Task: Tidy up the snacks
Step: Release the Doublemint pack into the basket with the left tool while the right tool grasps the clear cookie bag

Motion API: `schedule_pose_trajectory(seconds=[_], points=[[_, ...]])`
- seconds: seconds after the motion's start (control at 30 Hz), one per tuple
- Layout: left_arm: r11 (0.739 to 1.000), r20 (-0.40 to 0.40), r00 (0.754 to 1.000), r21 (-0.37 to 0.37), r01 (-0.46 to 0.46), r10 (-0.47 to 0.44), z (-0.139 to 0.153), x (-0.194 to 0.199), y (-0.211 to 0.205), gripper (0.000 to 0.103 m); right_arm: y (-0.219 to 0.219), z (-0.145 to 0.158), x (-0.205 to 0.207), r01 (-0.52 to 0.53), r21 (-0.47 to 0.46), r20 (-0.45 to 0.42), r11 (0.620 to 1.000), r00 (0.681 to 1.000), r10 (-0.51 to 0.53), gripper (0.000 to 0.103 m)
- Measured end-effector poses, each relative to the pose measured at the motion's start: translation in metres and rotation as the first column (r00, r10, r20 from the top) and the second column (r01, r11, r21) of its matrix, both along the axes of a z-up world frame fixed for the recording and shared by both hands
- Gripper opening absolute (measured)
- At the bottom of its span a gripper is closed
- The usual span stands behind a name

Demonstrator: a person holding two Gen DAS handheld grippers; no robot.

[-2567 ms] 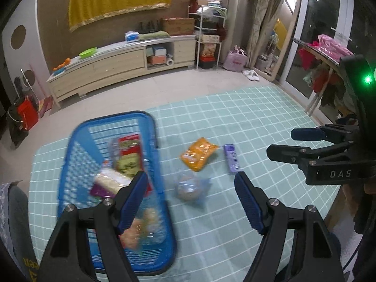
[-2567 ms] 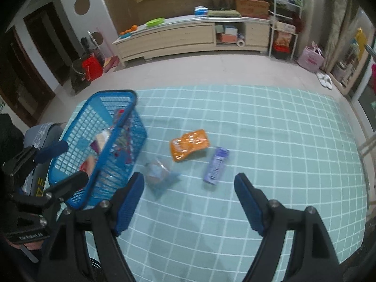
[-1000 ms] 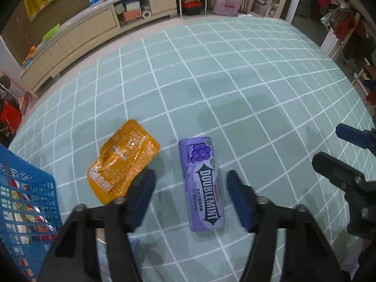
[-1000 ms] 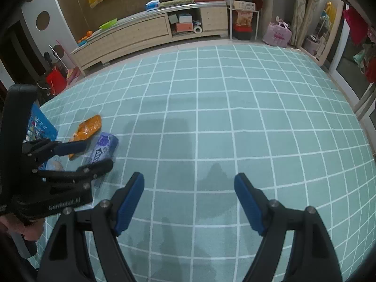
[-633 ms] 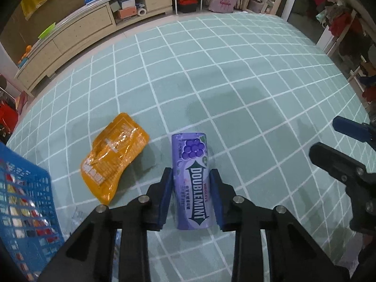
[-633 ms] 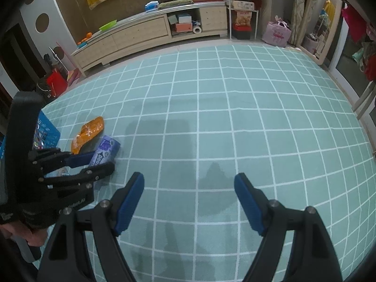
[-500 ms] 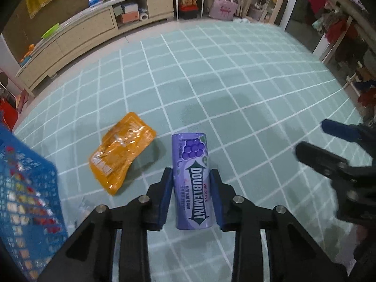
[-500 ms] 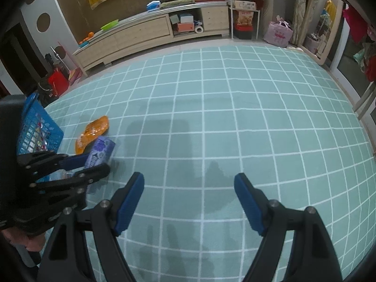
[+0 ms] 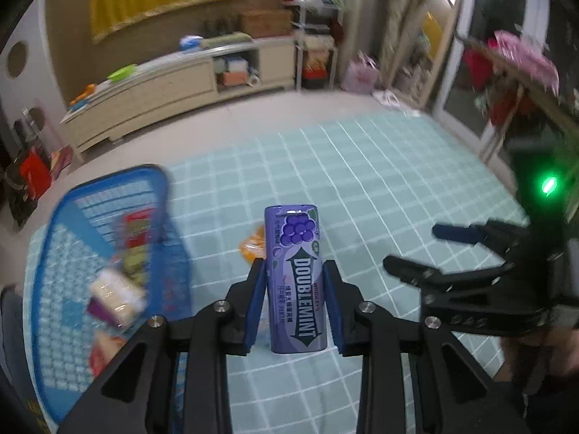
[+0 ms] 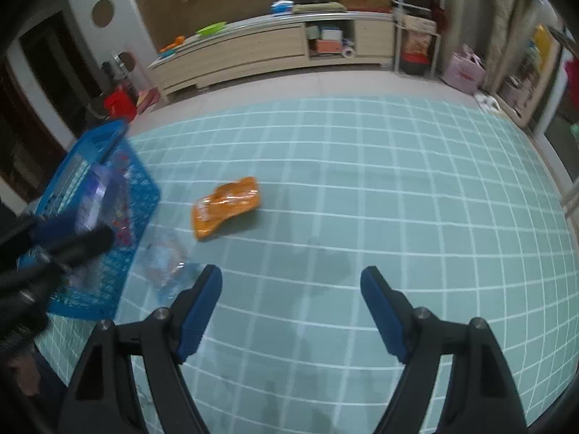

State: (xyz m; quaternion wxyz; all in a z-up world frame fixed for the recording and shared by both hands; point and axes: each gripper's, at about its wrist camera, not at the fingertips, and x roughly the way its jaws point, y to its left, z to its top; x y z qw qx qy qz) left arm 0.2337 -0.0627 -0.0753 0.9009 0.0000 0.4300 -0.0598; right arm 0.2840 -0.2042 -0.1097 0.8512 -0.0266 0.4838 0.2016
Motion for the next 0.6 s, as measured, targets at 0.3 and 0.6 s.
schedule_pose_trajectory(seconds=[0.3, 0.6], points=[[0.992, 0.053, 0.991, -0.007, -0.124, 0.124, 0.019, -0.042, 0.074, 0.029, 0.07, -0.011, -0.01, -0.168, -0.045, 0.002, 0.985, 0.986, 0.168, 0.083], [0.97, -0.006, 0.97, -0.019, -0.242, 0.242, -0.006, -0.06, 0.126, 0.029, 0.128, -0.035, -0.016, -0.347, -0.094, -0.004, 0.933, 0.938, 0.348, 0.083]])
